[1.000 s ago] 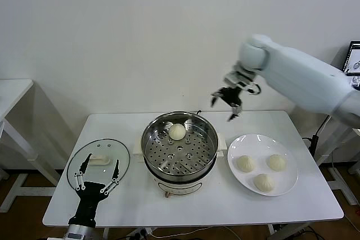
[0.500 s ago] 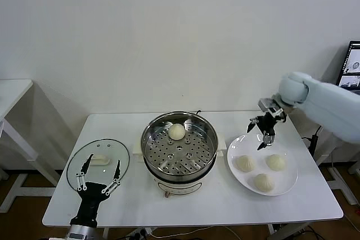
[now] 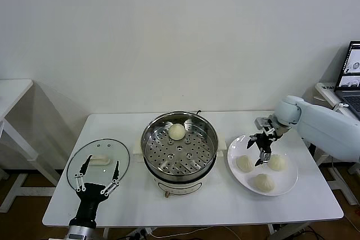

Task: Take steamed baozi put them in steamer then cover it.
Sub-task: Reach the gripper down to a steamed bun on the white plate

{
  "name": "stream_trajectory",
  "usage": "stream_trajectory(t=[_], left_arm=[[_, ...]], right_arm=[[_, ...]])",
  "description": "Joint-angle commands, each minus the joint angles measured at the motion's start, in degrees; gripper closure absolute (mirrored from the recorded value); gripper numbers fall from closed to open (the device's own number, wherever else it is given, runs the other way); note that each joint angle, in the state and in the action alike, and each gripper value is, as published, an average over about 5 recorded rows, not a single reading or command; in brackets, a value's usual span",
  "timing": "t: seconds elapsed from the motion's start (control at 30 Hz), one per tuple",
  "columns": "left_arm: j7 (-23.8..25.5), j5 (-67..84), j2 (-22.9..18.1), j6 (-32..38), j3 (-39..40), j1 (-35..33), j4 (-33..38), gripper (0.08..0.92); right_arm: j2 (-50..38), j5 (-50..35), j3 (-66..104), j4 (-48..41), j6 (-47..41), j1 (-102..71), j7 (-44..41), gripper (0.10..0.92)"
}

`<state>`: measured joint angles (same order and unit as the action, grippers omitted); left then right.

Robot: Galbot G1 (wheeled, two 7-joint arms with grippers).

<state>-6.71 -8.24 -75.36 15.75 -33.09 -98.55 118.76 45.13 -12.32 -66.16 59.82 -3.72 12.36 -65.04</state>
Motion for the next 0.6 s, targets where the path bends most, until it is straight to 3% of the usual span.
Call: stream_trajectory(t=[0.03,0.43,0.6], left_arm=[[0.0,-0.1,0.0,0.1,0.0,0.0,-0.2,0.177],[-0.1,0.0,0.1,0.2,-0.3,0.1,-0.2,0.177],[-0.1,0.0,0.0,0.2,-0.4,0.0,-0.1,0.177]], right_arm=[[1.9,0.9,0.7,-1.2,-0.7,-3.7,2.1,0.203],[3.4,2.2,1.0,-1.9,-0.4,-4.1,3.5,0.208],[2.7,2.8,0.5,-0.7,-0.3,-2.8,3.4,0.270]])
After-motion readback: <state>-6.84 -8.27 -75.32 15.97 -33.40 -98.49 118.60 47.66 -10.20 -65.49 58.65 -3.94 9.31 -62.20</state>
